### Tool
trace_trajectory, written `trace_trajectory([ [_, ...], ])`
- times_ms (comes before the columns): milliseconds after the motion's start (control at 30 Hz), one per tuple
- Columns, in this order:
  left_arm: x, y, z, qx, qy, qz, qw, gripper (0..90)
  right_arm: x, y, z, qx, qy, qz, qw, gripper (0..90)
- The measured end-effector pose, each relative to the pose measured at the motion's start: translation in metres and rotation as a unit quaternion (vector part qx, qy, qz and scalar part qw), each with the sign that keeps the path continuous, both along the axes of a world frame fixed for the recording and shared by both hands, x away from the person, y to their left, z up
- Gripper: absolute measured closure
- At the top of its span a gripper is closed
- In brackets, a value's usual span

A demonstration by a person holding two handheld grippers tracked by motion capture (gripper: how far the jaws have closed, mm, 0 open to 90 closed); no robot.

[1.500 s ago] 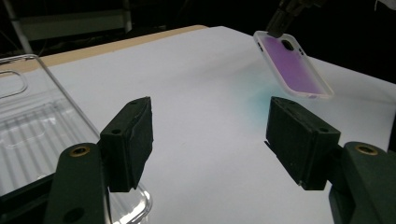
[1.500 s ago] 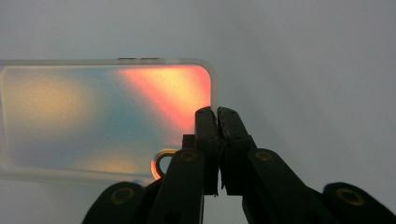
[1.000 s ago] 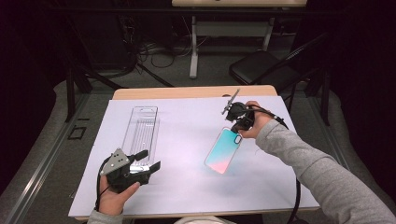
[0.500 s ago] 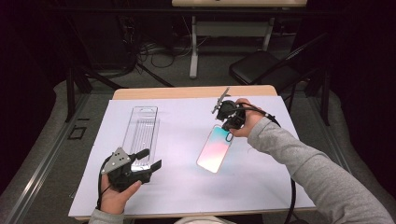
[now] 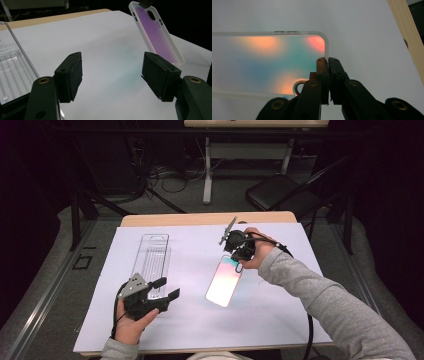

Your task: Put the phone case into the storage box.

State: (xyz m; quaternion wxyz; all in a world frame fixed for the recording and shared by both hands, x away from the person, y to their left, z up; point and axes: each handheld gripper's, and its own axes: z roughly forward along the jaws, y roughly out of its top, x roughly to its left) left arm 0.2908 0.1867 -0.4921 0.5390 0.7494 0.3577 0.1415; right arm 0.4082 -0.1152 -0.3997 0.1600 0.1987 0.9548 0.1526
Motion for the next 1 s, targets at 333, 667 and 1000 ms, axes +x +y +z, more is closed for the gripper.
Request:
trace_trajectory([
  [333, 0.013, -0.017, 0.01, -0.002, 0.005, -0.014, 0.9999, 34.2, -0.003, 0.005, -0.001, -0.004, -0.022, 0.007, 0.9997, 87.8],
  [667, 0.028, -0.038, 0.015, -0.001, 0.011, -0.031, 0.9995, 34.9, -0.007, 0.008, -0.001, -0.009, -0.042, 0.015, 0.999, 87.9],
  [1000, 0.038, -0.06, 0.01, 0.0, 0.022, -0.042, 0.9989, 35.9, -0.012, 0.013, -0.006, -0.013, -0.053, 0.024, 0.9982, 87.9],
])
